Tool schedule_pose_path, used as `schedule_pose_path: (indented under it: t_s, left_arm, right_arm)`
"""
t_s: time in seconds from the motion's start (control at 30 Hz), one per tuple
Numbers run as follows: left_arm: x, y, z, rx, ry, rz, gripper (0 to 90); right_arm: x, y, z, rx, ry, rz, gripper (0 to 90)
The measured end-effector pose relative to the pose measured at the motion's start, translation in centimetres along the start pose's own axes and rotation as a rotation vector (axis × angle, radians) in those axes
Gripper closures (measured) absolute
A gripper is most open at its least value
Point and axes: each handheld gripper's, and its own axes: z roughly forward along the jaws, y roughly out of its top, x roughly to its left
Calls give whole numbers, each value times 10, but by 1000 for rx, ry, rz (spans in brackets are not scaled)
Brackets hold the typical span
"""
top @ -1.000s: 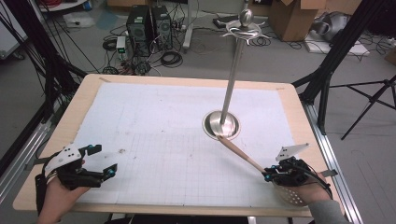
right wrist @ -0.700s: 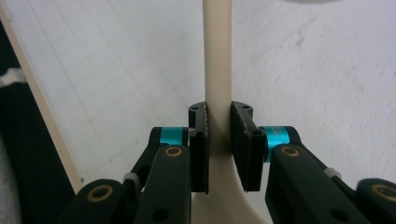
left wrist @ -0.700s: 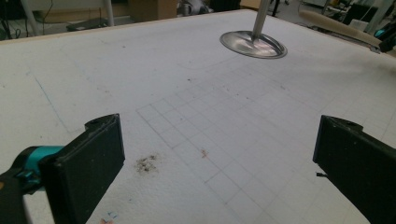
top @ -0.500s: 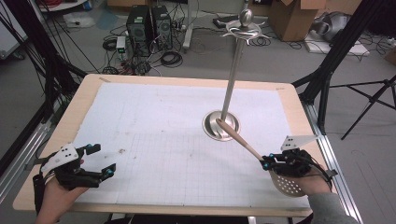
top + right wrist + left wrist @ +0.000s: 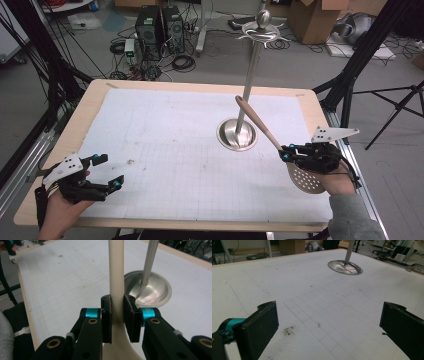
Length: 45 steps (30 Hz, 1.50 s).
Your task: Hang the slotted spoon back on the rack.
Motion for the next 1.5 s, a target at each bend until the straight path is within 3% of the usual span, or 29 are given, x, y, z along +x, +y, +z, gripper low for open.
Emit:
schedule_pose_path:
  t_s: [0.2, 0.5, 0.7, 1.03, 1.27, 1.5]
  left_arm:
    - [-1, 1, -1, -6, -2, 2, 24]
    - [-1, 2, -1, -5, -5, 5, 24]
    - [-1, 2, -1, -9, -14, 6, 24]
    - [-2, 2, -2, -19, -28, -7, 24]
    - [-2, 3, -2, -20, -23, -3, 24]
    - [-1, 3, -3, -22, -21, -10, 24]
  right_arm:
    - [1, 10, -6, -40, 15, -28, 784]
    - [-3, 20, -17, -108, 27, -28, 785]
    - [-6, 25, -29, -159, 11, -39, 784]
    - [-14, 23, -39, -198, 4, -24, 784]
    - [-21, 22, -44, -262, 18, 6, 784]
    - [-25, 24, -48, -267, 23, 7, 784]
